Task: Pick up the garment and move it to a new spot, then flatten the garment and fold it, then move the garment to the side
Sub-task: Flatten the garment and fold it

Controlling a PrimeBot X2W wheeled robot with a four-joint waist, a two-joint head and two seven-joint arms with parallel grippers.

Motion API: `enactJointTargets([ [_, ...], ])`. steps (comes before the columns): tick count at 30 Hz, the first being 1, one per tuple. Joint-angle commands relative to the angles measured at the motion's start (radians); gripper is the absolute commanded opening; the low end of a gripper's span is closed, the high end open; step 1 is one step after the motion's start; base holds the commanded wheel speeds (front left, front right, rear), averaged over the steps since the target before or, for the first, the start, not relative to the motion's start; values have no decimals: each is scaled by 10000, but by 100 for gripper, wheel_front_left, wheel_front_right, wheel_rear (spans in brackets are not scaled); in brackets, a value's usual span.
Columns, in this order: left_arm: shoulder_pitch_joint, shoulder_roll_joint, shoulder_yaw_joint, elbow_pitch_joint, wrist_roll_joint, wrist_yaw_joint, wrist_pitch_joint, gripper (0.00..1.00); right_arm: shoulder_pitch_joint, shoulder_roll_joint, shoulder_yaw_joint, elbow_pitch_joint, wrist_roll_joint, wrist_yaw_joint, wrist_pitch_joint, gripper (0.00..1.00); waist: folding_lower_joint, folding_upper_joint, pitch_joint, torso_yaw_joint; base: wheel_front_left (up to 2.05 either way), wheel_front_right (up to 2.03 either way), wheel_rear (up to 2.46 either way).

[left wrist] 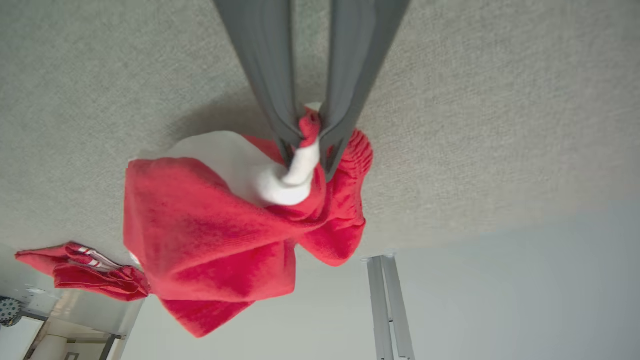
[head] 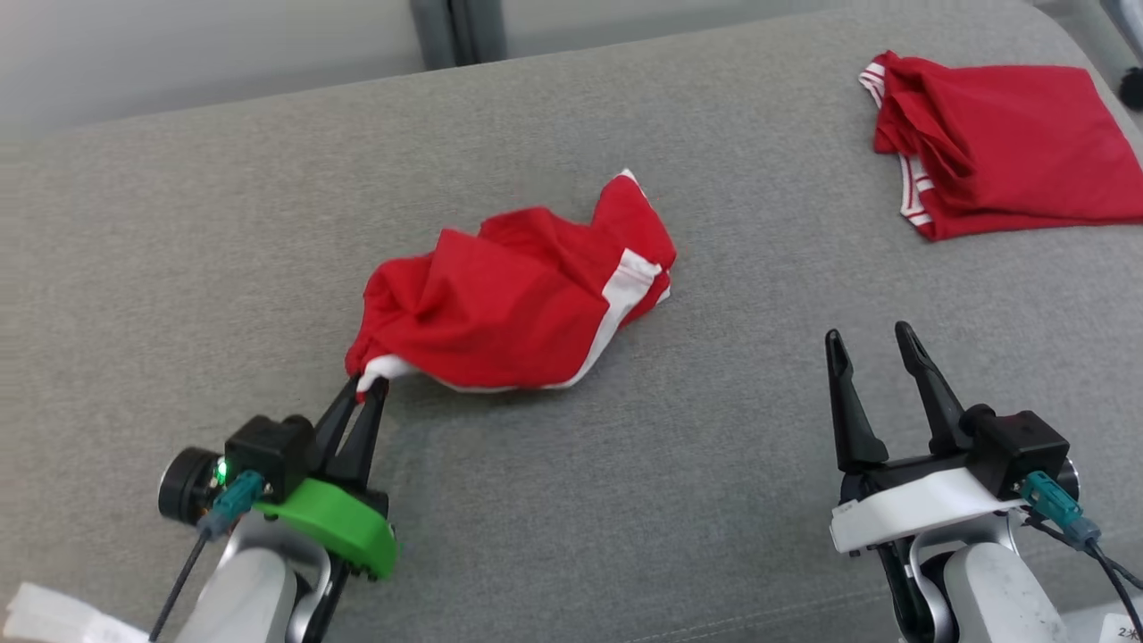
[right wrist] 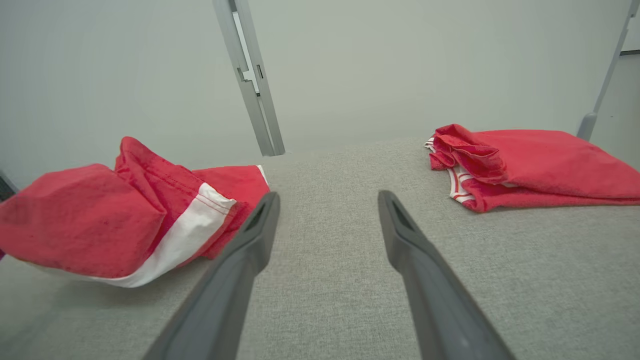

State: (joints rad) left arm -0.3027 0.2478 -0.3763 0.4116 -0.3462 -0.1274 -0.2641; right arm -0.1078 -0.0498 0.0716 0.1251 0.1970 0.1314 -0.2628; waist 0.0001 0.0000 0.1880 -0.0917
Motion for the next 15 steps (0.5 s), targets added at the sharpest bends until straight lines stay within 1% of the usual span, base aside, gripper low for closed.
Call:
enactJointTargets([
  [1, 434, 72, 78, -62, 50, 56, 3, 0, 92, -16, 18, 20, -39, -17, -26, 100, -1, 0, -606, 830, 0, 0, 0],
  [4, 1122, 43, 100, 87, -24, 101, 3, 0, 150, -17, 73, 96, -20, -17, -27, 100, -1, 0, -684, 1065, 0, 0, 0],
  [5, 1299, -48, 85, 130, -86, 95, 3, 0, 163, -17, 62, 113, -13, -17, -26, 100, -1, 0, -701, 1135, 0, 0, 0],
  [6, 1404, -141, 102, 131, -147, 87, 3, 27, 172, -17, 57, 128, -11, -17, -26, 100, -1, 0, -718, 1190, 0, 0, 0],
  [7, 1509, -198, 112, 105, -156, 80, 3, 87, 197, -19, 31, 140, -10, -17, -26, 100, -1, 0, -744, 1253, 0, 0, 0],
  [8, 1572, -235, 163, 51, -145, 99, 3, 100, 224, -19, 30, 152, -14, -17, -26, 100, -1, 0, -767, 1297, 0, 0, 0],
  [12, 1607, -448, 565, -578, -85, 193, 2, 100, 265, -17, -56, 200, -55, -17, -26, 100, -1, 0, -895, 1476, 0, 0, 0],
  [15, 1591, -563, 1049, -1256, -41, 221, 3, 100, 305, -19, -54, 254, -65, -17, -26, 100, -1, 0, -989, 1540, 0, 0, 0],
])
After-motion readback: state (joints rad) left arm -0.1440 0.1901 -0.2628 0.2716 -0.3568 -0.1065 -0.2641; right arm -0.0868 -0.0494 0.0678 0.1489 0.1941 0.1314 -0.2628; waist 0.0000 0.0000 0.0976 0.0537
